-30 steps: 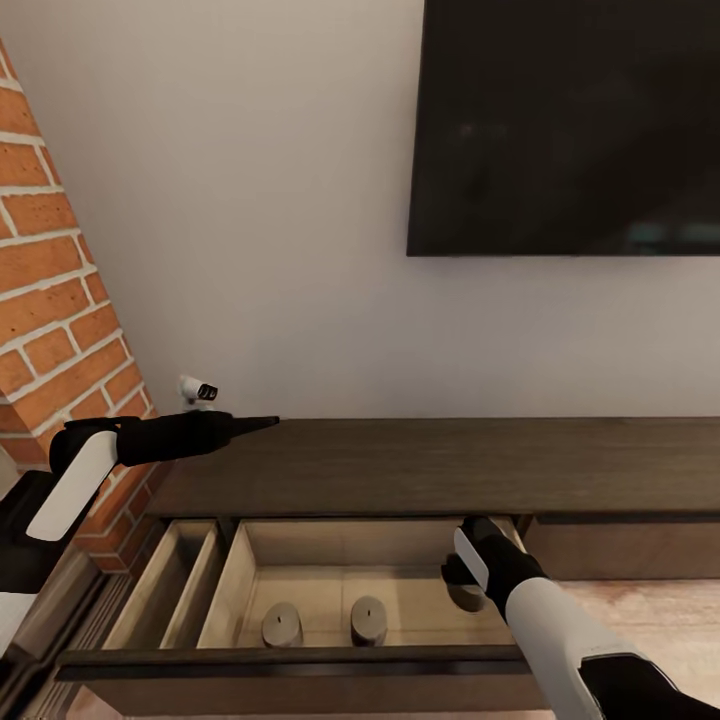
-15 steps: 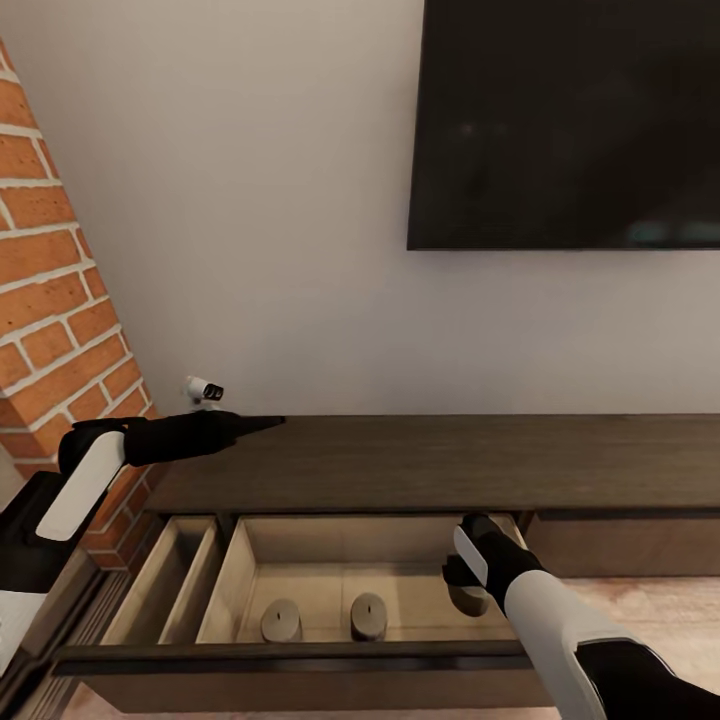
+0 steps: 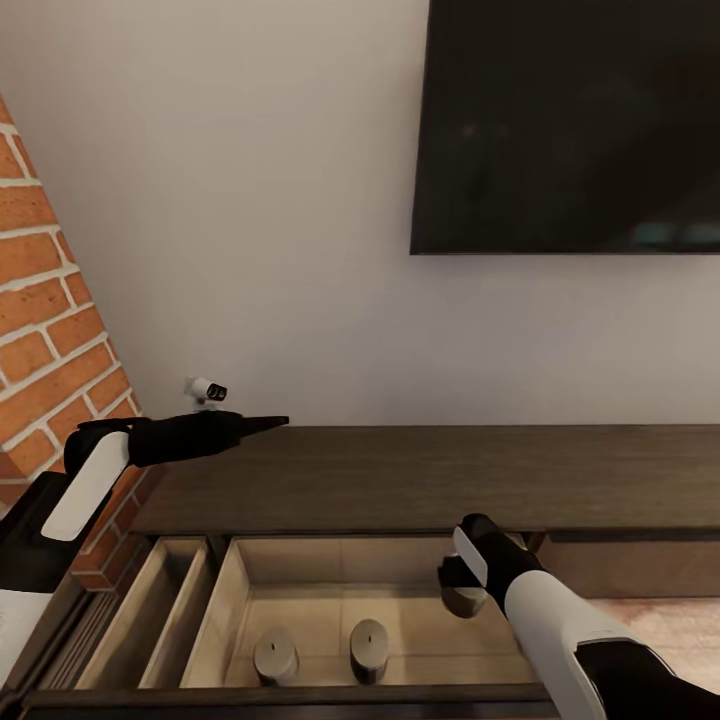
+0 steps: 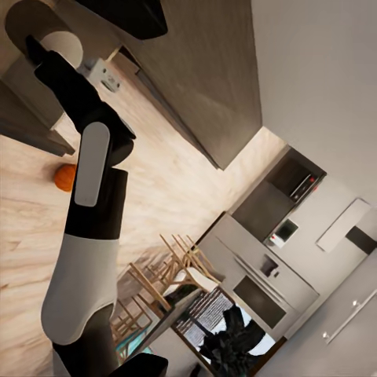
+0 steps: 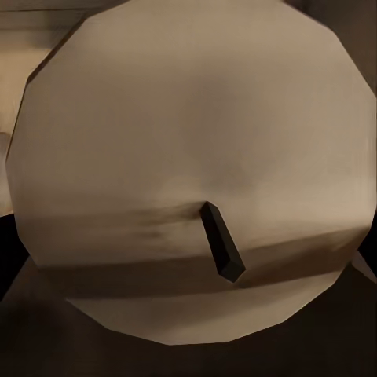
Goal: Place each of the two pumpkins and all three candles from the living room inside a cabinet in the living room (use any cabinet), then make sure every cabinet is closed, and position the cauldron so it is next to a table in the living room.
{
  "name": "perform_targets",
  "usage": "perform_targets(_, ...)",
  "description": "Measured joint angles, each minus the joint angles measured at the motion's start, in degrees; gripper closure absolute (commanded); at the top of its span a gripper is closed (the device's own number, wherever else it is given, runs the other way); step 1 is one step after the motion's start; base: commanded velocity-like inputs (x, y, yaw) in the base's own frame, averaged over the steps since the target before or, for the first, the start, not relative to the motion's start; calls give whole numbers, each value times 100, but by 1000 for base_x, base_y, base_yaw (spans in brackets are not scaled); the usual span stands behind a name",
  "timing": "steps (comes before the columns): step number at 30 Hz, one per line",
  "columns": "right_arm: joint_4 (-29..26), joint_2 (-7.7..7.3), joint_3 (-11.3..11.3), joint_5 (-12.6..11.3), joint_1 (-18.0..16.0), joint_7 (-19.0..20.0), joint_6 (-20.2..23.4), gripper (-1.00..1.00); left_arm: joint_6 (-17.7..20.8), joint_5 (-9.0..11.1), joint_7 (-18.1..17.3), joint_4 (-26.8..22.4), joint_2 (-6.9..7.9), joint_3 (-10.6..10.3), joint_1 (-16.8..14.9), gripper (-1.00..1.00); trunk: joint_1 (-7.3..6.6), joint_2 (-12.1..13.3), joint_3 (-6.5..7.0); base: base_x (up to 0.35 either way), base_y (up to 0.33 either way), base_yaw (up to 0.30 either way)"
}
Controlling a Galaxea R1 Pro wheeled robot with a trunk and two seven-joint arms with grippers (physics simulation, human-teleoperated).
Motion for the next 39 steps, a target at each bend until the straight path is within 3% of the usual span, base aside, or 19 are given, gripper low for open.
perform_targets(8,8,4,-18,2,0,1,494,100,8,-1,0,6,-4,-3,0,-100,0,0,-50,0,0,0)
perform_targets(24,6,-13,-21,20,0,10,501,100,8,-1,0,8,-10,-4,0,-100,0,0,-198,0,0,0)
perform_targets(28,14,5,-18,44,20,-2,387,100,8,-1,0,7,-10,-4,0,-100,0,0,-236,0,0,0)
perform_targets(34,88,28,-11,52,63,-38,-175,100,13,-1,0,8,-10,-4,0,-100,0,0,-292,0,0,0)
perform_targets(39,207,30,-7,69,70,-42,-277,100,16,-1,0,8,-10,-4,0,-100,0,0,-338,0,0,0)
